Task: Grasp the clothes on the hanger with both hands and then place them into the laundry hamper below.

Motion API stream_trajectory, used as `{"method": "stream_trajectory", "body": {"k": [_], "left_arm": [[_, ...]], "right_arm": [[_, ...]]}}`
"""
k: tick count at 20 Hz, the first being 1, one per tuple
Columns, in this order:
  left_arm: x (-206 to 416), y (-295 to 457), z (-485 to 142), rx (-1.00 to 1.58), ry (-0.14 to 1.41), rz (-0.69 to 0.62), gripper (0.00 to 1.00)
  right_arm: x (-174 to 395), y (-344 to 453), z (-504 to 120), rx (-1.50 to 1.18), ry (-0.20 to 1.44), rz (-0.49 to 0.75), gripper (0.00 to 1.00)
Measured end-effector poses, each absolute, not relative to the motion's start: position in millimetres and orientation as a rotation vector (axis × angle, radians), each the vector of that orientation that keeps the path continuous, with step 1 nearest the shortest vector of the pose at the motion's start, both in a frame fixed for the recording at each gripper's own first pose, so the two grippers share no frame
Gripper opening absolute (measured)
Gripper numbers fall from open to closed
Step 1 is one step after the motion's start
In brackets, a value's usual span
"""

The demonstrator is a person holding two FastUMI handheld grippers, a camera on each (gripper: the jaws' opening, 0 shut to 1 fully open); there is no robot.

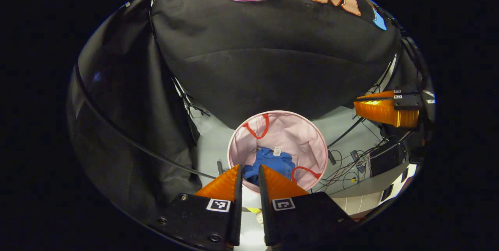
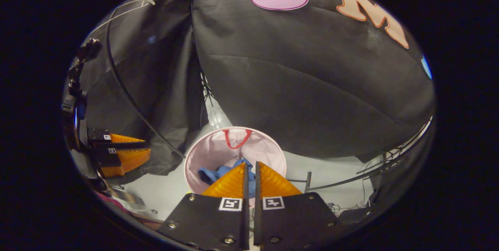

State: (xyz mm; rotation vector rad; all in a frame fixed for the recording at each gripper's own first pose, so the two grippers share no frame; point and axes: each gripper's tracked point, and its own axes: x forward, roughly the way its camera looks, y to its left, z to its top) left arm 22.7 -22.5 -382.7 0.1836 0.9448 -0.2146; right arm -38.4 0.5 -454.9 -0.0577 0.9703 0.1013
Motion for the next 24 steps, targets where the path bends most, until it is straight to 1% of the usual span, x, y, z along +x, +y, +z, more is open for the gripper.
{"method": "stream_trajectory", "body": {"k": [5,6,7,11,12,13,14,15,17,18,24], "left_arm": [[43,-23,-356,0.177,0.846,-0.220,0.25],[49,-23,-348,0.177,0.816,-0.224,0.22],[54,-23,-339,0.177,0.787,-0.227,0.25],[61,-38,-287,0.172,0.681,-0.243,0.25],[63,-40,-276,0.170,0.655,-0.247,0.22],[65,-42,-265,0.167,0.631,-0.249,0.22],[70,-42,-255,0.164,0.605,-0.251,0.25],[75,-44,-242,0.161,0.576,-0.255,0.22],[79,-51,-216,0.155,0.522,-0.262,0.28],[82,-55,-202,0.149,0.491,-0.266,0.25],[95,-75,-120,0.096,0.323,-0.293,0.24]], "right_arm": [[-34,3,-443,-0.060,0.941,0.105,0.05],[-32,3,-437,-0.059,0.930,0.105,0.05],[-33,3,-430,-0.058,0.917,0.104,0.05],[-27,1,-398,-0.056,0.853,0.097,0.05],[-23,1,-389,-0.054,0.835,0.096,0.05],[-19,2,-378,-0.055,0.814,0.092,0.05],[-13,2,-368,-0.056,0.792,0.088,0.05],[-9,2,-360,-0.056,0.768,0.084,0.05],[2,2,-336,-0.056,0.716,0.076,0.05],[8,2,-321,-0.055,0.684,0.073,0.05],[28,2,-231,-0.055,0.494,0.061,0.05]]}}
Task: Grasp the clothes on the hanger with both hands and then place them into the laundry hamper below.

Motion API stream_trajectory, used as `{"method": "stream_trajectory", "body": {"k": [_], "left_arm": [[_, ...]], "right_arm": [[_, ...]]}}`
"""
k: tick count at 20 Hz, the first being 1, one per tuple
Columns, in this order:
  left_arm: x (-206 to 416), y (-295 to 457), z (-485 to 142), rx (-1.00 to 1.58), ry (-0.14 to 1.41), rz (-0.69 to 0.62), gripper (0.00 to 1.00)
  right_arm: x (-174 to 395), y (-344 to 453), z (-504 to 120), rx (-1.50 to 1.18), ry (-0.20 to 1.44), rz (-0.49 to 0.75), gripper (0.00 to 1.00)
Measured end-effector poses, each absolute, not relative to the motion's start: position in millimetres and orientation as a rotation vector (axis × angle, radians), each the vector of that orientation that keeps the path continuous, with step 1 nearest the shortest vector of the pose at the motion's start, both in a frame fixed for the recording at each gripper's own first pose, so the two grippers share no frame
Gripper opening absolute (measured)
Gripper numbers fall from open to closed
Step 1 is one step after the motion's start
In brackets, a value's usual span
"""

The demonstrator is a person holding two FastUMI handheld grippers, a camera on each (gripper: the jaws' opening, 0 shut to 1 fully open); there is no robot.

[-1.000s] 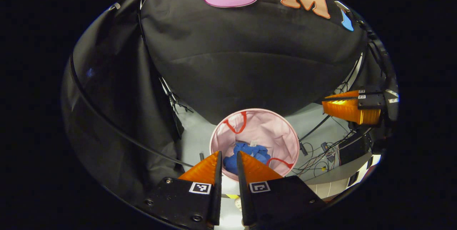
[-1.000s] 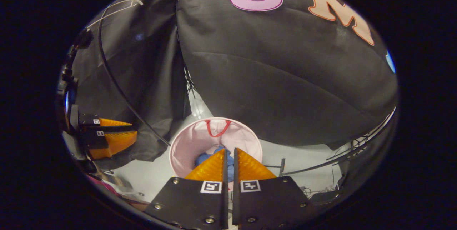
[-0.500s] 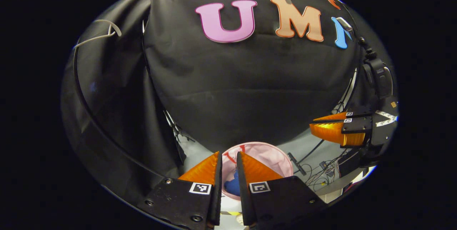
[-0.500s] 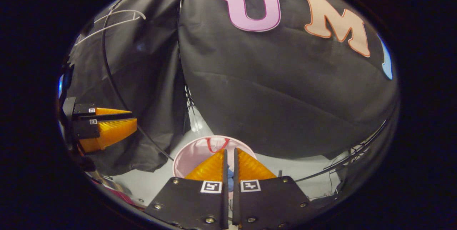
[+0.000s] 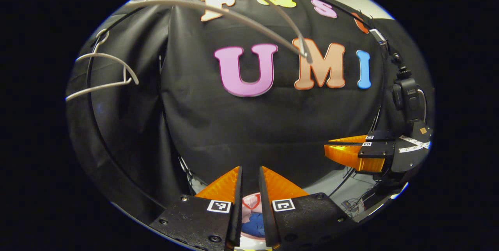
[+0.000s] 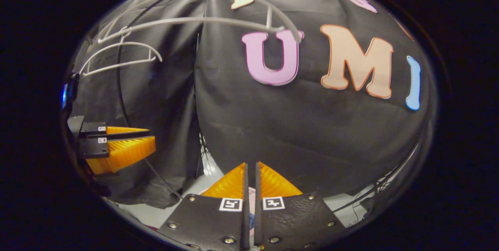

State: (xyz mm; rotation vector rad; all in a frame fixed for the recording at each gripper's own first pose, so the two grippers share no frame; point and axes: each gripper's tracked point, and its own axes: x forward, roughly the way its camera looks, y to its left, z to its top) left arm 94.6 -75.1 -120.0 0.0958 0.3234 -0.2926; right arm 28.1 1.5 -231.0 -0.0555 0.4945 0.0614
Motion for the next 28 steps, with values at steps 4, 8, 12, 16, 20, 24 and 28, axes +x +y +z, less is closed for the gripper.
{"method": "stream_trajectory", "body": {"k": [4,8,12,16,20,24,28], "left_arm": [[98,-87,-73,0.065,0.223,-0.314,0.21],[82,-82,-35,0.043,0.140,-0.333,0.26],[88,-96,0,0.025,0.072,-0.348,0.25],[88,-94,30,0.014,0.008,-0.340,0.21],[86,-89,55,0.005,-0.048,-0.319,0.27],[83,-83,74,0.022,-0.104,-0.297,0.27],[83,-85,82,0.042,-0.130,-0.293,0.27]], "right_arm": [[39,3,-175,-0.062,0.384,0.058,0.05],[40,9,-124,-0.053,0.279,0.052,0.05],[39,9,-80,-0.016,0.192,0.039,0.05],[35,1,-50,0.008,0.128,0.005,0.05],[28,-14,-30,0.020,0.081,-0.034,0.05],[23,-23,-13,0.027,0.038,-0.063,0.05],[19,-28,-1,0.027,0.009,-0.077,0.05]]}}
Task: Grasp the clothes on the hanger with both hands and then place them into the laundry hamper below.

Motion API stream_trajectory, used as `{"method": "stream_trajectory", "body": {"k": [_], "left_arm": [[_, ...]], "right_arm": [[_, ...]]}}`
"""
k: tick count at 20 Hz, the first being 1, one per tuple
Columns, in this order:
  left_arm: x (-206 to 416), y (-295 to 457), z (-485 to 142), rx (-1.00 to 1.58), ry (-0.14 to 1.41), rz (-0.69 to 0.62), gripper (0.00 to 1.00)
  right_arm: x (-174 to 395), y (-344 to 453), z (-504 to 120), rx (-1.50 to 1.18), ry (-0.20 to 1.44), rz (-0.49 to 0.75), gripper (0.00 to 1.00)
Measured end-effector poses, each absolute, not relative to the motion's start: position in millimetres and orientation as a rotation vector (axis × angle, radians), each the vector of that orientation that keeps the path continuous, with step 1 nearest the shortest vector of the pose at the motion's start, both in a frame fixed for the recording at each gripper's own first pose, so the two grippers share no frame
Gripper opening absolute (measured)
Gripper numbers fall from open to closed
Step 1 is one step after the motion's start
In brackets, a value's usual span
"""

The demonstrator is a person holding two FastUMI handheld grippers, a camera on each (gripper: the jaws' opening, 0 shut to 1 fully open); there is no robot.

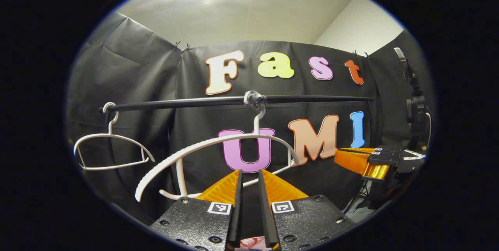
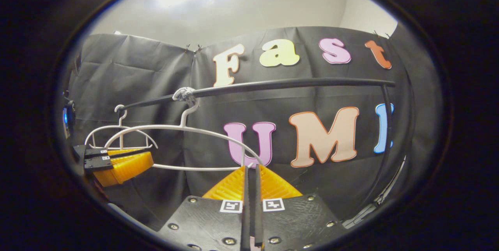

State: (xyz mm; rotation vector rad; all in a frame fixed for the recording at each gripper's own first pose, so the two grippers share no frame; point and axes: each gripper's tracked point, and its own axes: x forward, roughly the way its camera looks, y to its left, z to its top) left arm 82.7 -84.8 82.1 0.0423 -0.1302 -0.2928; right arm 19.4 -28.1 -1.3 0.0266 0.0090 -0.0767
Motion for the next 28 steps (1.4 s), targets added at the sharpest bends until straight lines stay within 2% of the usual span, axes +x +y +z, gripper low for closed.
{"method": "stream_trajectory", "body": {"k": [5,6,9,10,11,12,13,14,15,17,18,19,21,22,23,24,26,28], "left_arm": [[81,-86,86,0.023,-0.139,-0.288,0.27],[82,-87,87,0.017,-0.142,-0.289,0.24],[81,-85,85,0.016,-0.139,-0.284,0.30],[84,-86,83,0.013,-0.135,-0.282,0.37],[83,-86,82,0.010,-0.133,-0.283,0.37],[82,-87,82,0.006,-0.131,-0.285,0.35],[82,-88,82,0.005,-0.130,-0.289,0.43],[82,-88,81,0.006,-0.130,-0.289,0.43],[83,-89,81,0.007,-0.132,-0.290,0.42],[83,-90,82,0.004,-0.131,-0.292,0.53],[84,-90,82,0.001,-0.133,-0.295,0.58],[84,-91,83,-0.003,-0.137,-0.294,0.58],[83,-91,83,-0.005,-0.141,-0.296,0.71],[83,-91,83,-0.006,-0.143,-0.299,0.77],[83,-92,84,-0.007,-0.144,-0.299,0.84],[84,-91,83,-0.008,-0.145,-0.297,0.92],[85,-92,83,-0.014,-0.143,-0.299,0.98],[85,-92,83,-0.018,-0.142,-0.298,0.98]], "right_arm": [[16,-30,6,0.021,-0.013,-0.085,0.04],[15,-30,8,0.020,-0.016,-0.085,0.05],[15,-32,9,0.019,-0.018,-0.085,0.05],[15,-32,9,0.019,-0.017,-0.083,0.05],[14,-31,9,0.018,-0.014,-0.080,0.05],[14,-31,9,0.015,-0.014,-0.081,0.13],[14,-33,9,0.013,-0.014,-0.081,0.12],[14,-32,10,0.013,-0.015,-0.081,0.17],[14,-31,9,0.013,-0.013,-0.076,0.18],[15,-31,10,-0.004,-0.012,-0.074,0.24],[14,-30,11,-0.008,-0.012,-0.072,0.29],[14,-30,12,-0.009,-0.014,-0.072,0.36],[13,-28,13,-0.001,-0.016,-0.066,0.39],[13,-28,14,0.001,-0.017,-0.064,0.47],[12,-27,14,0.004,-0.017,-0.060,0.48],[11,-27,14,0.006,-0.015,-0.058,0.64],[11,-29,15,0.002,-0.017,-0.060,0.96],[10,-29,17,-0.006,-0.023,-0.067,0.99]]}}
